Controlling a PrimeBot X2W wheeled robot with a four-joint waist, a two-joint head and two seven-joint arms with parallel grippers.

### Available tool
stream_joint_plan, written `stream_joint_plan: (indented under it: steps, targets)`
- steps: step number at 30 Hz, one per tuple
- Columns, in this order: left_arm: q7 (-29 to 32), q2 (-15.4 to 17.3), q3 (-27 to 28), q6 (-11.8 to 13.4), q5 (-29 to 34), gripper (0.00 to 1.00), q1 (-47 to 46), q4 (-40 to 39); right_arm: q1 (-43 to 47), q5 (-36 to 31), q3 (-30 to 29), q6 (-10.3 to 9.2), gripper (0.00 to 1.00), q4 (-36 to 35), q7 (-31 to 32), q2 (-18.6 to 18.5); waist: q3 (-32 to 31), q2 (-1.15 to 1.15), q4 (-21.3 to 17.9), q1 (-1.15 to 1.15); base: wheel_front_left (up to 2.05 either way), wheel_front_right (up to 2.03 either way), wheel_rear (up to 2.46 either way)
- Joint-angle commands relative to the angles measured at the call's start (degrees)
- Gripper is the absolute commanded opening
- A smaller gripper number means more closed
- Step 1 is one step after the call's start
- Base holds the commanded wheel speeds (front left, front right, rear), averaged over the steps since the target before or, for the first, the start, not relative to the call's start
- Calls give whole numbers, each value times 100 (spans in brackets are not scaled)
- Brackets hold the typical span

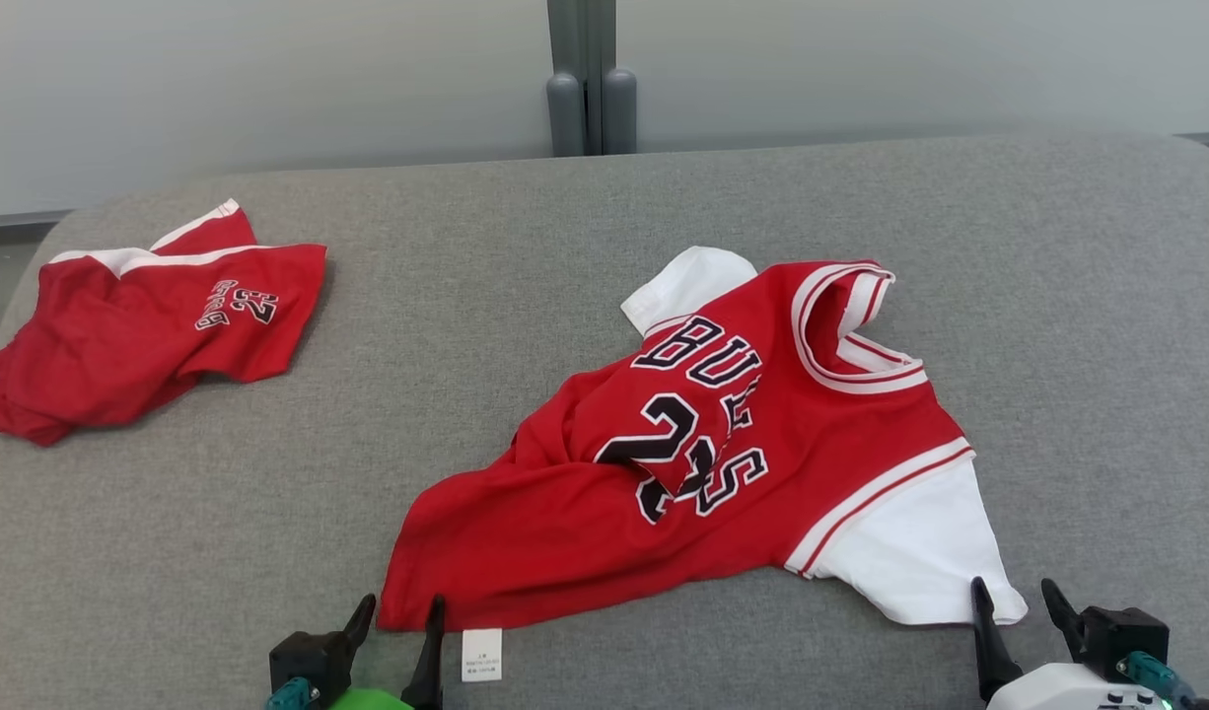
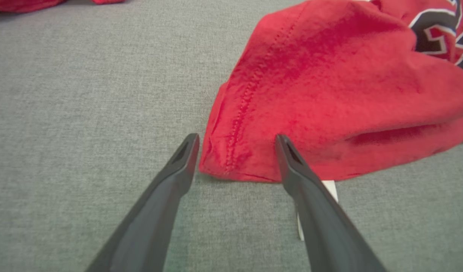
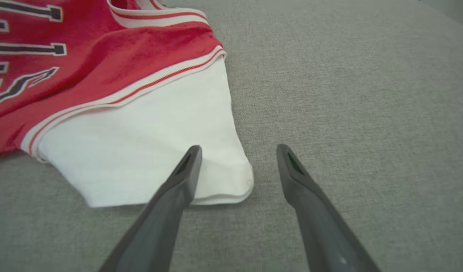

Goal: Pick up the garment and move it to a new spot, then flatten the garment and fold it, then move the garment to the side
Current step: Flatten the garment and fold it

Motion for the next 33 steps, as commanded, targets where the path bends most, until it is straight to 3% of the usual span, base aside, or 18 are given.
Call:
stream_joint_plan:
  steps: [1, 7, 8, 9, 10, 11, 16, 23, 29, 33]
  targets:
    - [-2, 18, -16, -5, -45, 100, -112, 85, -83, 20, 7, -2, 100, 110, -26, 11, 87, 0, -42, 0, 0, 0, 0]
    - [5, 18, -207, -14, -224, 100, -355, 664, -323, 159, 203, -1, 100, 774, -25, 36, 189, 0, -86, 0, 0, 0, 0]
    - [10, 16, -250, -20, -264, 78, -374, 742, -335, 227, 260, -1, 100, 844, -12, 53, 192, 0, -86, 0, 0, 0, 0]
    - [10, 15, -287, -25, -273, 32, -417, 777, -355, 339, 325, 0, 76, 914, -8, 71, 195, 0, -84, 0, 0, 0, 0]
    - [10, 14, -320, -31, -318, 0, -454, 780, -383, 447, 410, 1, 15, 977, -7, 90, 194, 0, -82, 0, 0, 0, 0]
    - [10, 13, -341, -34, -355, 0, -461, 777, -399, 515, 484, 3, 0, 1014, -2, 102, 187, 0, -81, 0, 0, 0, 0]
    - [3, 15, -391, -41, -437, 0, -350, 609, -484, 990, 794, 8, 0, 948, -28, 73, 101, 0, -107, 0, 0, 0, 0]
    - [-2, 20, -211, -43, -546, 0, -445, -115, -664, 1330, 917, -3, 0, -38, -70, -95, 68, 0, -100, 0, 0, 0, 0]
    - [25, 298, -561, -52, -716, 0, -1292, -401, -1490, 1434, 1151, -2, 0, -409, -72, -292, 252, 0, -154, 0, 0, 0, 0]
    - [350, 535, -969, -53, -1406, 0, -2296, -499, -2517, 1699, 1331, -2, 0, -349, -23, -365, 611, 0, -223, 0, 0, 0, 0]
